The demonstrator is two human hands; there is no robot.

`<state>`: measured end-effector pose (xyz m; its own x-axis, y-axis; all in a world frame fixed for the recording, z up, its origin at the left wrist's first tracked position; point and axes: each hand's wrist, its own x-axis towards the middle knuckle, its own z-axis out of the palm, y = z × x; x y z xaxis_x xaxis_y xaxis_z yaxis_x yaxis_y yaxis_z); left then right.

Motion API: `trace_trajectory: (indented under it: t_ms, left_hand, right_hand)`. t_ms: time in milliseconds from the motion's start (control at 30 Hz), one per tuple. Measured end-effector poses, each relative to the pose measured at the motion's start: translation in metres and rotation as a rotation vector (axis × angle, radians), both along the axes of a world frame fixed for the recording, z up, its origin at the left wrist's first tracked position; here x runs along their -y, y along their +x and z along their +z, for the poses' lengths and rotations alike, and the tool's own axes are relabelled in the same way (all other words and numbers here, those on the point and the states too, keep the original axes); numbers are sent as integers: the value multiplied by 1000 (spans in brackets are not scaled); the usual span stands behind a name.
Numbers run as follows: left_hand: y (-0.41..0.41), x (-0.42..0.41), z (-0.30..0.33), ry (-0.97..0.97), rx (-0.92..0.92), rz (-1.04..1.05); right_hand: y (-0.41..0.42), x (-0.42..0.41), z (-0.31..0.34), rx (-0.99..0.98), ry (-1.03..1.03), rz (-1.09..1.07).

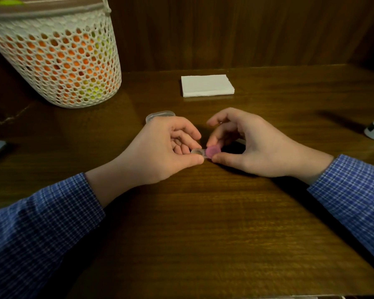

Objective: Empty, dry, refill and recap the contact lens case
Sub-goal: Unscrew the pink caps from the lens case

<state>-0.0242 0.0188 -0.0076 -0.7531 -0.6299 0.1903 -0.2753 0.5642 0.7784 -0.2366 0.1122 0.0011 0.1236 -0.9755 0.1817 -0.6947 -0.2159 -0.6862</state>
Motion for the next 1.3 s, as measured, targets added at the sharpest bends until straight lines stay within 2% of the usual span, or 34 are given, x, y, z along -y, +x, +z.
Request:
trace_trajectory:
  t_ms: [200,467,667,867,1033,1300]
  left_hand:
    - [0,0,1,5,4,3]
    - [-1,0,0,13,-4,-2]
    - [-1,0,0,7,0,0]
    - [-1,0,0,1,-6,0]
    - [-1,1,0,-4,2,3]
    - [-1,1,-1,-3,-14,-7]
  right_hand:
    - [2,0,-5,-6,-57,-63]
    - [-2,1,-3,32,-10,24]
    - [2,1,-5,-31,-74,-57]
    - [-1,1,-4,38,-27,33]
    - [1,1,-5,-45,-70,-20]
    - [-1,1,-4,39,-46,25]
